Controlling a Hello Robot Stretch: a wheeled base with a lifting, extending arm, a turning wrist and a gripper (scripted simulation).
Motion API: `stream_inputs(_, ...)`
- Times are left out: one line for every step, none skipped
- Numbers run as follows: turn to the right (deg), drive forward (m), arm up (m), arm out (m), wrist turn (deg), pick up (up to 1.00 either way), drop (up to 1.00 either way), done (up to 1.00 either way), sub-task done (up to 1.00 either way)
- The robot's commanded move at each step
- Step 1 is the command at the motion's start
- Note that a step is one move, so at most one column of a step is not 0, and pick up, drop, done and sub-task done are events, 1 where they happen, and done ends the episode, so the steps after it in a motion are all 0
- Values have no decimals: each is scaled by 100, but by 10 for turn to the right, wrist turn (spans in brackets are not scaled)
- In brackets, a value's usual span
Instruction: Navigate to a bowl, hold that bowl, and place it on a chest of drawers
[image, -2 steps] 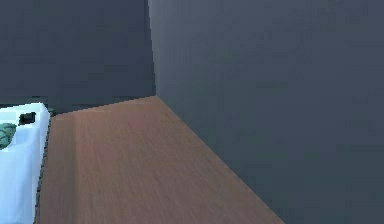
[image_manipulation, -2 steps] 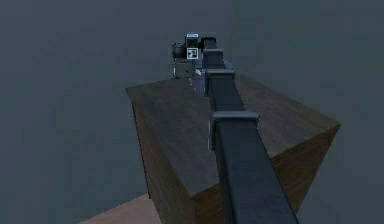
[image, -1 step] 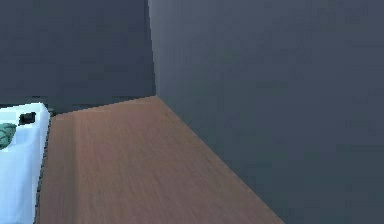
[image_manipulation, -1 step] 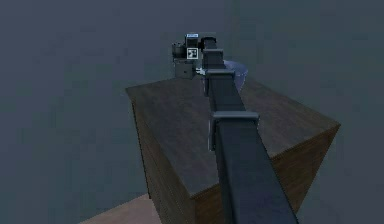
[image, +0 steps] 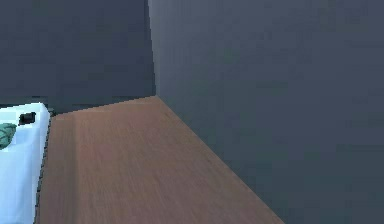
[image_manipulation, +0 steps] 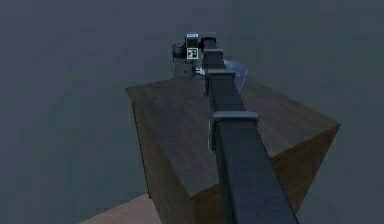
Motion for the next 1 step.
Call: stream_inputs(0, 0, 0, 0, 0, 0, 100, 0, 0)
